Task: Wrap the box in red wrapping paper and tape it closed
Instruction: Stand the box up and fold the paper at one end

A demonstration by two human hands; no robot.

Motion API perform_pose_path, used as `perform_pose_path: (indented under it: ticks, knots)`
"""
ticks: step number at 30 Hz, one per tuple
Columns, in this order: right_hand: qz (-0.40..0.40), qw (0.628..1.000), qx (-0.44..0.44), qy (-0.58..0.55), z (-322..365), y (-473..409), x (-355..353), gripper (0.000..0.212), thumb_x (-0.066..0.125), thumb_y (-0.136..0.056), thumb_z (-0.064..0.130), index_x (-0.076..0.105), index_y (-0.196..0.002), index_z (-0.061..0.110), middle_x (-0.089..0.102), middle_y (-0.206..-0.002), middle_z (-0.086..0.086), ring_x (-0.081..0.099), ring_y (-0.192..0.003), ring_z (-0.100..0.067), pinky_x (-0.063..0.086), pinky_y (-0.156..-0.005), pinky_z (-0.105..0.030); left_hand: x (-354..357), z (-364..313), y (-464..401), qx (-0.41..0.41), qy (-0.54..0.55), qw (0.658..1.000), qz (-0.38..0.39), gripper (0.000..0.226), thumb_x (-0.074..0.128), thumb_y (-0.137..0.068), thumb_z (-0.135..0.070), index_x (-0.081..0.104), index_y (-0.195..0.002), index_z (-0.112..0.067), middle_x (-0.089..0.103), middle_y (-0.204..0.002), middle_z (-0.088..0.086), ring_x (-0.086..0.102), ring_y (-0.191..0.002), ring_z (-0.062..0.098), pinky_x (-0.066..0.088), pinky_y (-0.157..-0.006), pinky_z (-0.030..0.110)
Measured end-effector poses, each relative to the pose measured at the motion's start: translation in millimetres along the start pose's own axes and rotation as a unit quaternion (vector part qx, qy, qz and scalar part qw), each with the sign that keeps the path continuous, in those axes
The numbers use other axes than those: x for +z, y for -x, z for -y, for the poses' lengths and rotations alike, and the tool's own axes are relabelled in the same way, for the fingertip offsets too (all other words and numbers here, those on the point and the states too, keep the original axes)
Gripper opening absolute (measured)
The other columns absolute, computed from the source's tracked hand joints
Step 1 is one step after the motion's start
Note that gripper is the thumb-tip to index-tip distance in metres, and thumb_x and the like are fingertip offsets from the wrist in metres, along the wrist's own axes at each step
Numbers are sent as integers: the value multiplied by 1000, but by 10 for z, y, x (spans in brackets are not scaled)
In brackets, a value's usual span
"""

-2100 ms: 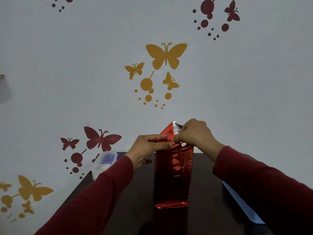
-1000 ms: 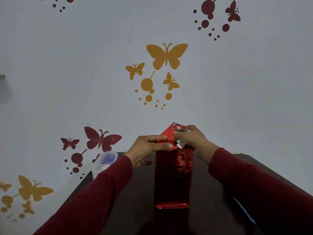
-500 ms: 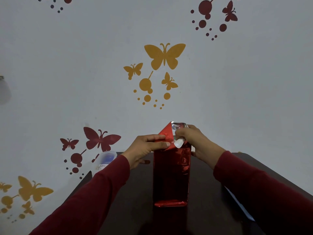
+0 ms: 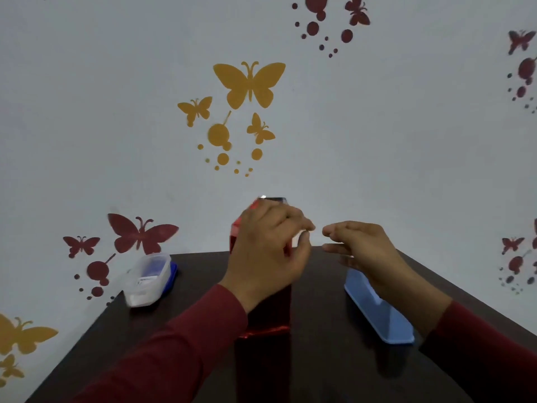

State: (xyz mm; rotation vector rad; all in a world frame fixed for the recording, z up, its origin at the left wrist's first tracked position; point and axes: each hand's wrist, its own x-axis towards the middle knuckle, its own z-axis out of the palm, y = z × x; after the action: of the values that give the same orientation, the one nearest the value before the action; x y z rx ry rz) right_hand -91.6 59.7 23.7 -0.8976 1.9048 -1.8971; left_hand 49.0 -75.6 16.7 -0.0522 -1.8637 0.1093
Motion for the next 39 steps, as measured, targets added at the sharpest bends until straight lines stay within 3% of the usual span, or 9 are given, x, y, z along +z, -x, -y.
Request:
perform_pose_path:
  ticks: [6, 11, 14, 17, 24, 29, 33, 36, 39]
  knots:
    - [-89, 970, -60, 218, -355, 119, -603, 17, 70, -89, 15, 79, -78, 24, 77, -77, 4, 74, -74, -14, 61, -75, -34, 838, -449, 334, 8, 148, 983, 111, 22, 73, -85, -22, 74, -106, -15, 67, -106, -2, 60, -97, 18, 51, -82, 40]
    - [-125, 913, 8, 387, -657, 35, -981, 15, 72, -86, 28, 80, -81, 17, 75, -81, 2, 67, -79, -16, 57, -72, -35, 1463, -650, 567, -147, 216, 921, 288, 82, 84, -78, -45, 48, -148, -22, 46, -150, -6, 41, -135, 11, 37, -113, 26]
    - [-109, 932, 129, 319, -808, -94, -1095, 28, 71, -88, 35, 77, -87, 8, 74, -87, -13, 67, -76, -25, 62, -67, -44, 1753, -713, 597, -204, 261, 897, 292, 98, 88, -77, -38, 35, -157, -19, 34, -162, -7, 32, -142, 1, 27, -114, 17]
    - [-67, 954, 245, 157, -855, -186, -1111, 32, 74, -90, 36, 71, -103, 7, 65, -101, -14, 66, -85, -33, 57, -57, -37, 1942, -727, 726, -234, 281, 887, 281, 99, 86, -79, -42, 31, -159, -24, 31, -163, -13, 30, -138, -10, 33, -117, 22]
    - [-10, 930, 355, 96, -929, -357, -1153, 48, 76, -93, 33, 63, -131, 6, 61, -128, -16, 61, -113, -51, 61, -52, -48, 2003, -676, 881, -240, 282, 880, 298, 106, 76, -79, -67, 18, -162, -37, 21, -167, -22, 27, -151, 5, 30, -119, 28]
    - [-2, 927, 371, 53, -871, -383, -1195, 42, 76, -94, 20, 62, -131, 3, 61, -124, -15, 65, -104, -48, 64, -63, -57, 2010, -681, 913, -235, 278, 881, 303, 104, 74, -80, -68, 15, -162, -41, 20, -167, -21, 29, -151, 10, 34, -121, 40]
    - [-27, 941, 335, -30, -821, -408, -1177, 25, 68, -99, 13, 67, -122, 4, 55, -136, -12, 52, -130, -38, 49, -90, -77, 2015, -683, 922, -226, 281, 881, 307, 104, 70, -79, -73, 14, -161, -42, 17, -167, -24, 27, -151, 8, 34, -121, 44]
    - [-43, 950, 301, -70, -818, -368, -1115, 15, 63, -102, 12, 69, -113, 4, 58, -133, -7, 42, -139, -33, 39, -90, -87, 2007, -682, 925, -226, 283, 880, 307, 105, 70, -78, -74, 13, -161, -43, 16, -167, -26, 27, -150, 7, 34, -121, 43]
    - [-79, 959, 256, -88, -947, -262, -1100, 26, 70, -95, 10, 68, -118, -2, 63, -128, -11, 52, -129, -41, 47, -78, -84, 2006, -672, 940, -229, 285, 879, 306, 104, 69, -77, -75, 15, -161, -44, 20, -165, -28, 30, -148, 3, 36, -120, 41]
